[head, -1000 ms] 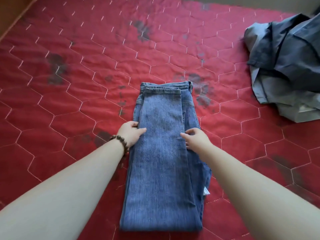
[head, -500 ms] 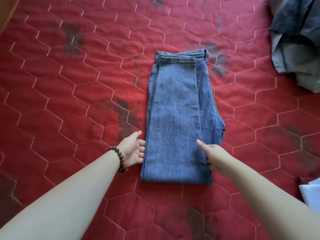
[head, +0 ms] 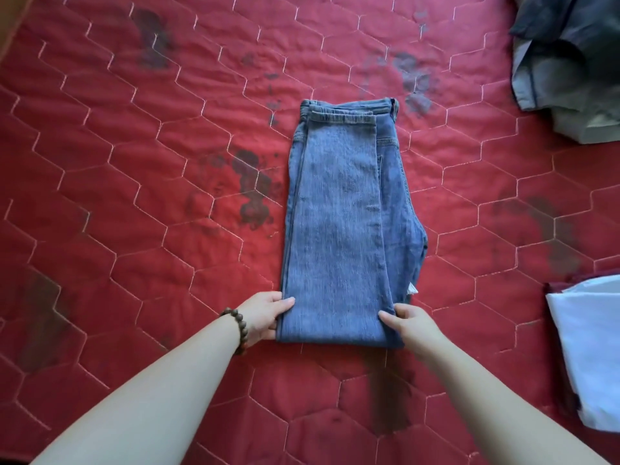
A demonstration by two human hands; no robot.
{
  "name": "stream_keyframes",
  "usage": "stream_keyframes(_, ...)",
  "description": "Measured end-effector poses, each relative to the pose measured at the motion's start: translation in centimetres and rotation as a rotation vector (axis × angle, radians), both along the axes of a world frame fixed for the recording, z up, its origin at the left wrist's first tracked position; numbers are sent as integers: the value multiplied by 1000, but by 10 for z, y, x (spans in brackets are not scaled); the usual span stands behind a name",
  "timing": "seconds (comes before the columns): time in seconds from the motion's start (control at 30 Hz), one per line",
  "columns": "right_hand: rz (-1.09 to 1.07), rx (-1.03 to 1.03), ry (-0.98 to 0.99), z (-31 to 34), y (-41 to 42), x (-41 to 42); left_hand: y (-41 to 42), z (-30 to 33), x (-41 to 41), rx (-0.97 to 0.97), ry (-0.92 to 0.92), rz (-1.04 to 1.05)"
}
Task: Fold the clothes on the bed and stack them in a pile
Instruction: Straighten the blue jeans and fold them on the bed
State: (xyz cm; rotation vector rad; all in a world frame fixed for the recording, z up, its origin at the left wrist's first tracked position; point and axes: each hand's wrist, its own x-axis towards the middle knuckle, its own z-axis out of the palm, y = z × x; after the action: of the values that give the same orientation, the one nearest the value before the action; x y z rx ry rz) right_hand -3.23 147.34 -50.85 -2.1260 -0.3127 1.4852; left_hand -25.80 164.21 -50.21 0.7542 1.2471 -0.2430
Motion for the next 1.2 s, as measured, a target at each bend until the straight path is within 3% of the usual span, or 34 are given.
stream_keyframes(0.2,-108,-34,100,13,-25,-24,-23,-2,-22,-31,0,3)
stream_keyframes(0.37,-142,39,19,17,22,-1,14,-2,8,132,-49,42)
stream_keyframes(0.53,-287,127,83,9,79,32,58,-7,48,292,-88,112)
stream_keyframes(0.8,-299,243,-107,-3,158,70,122,-9,114,627,-115,154)
stream_keyframes(1.07,-280,345,-233,7,222,88,162,-12,150,713,-131,121)
stream_keyframes(1.2,-294,384,-289,12,241,99,171,-6,161,776,-129,200)
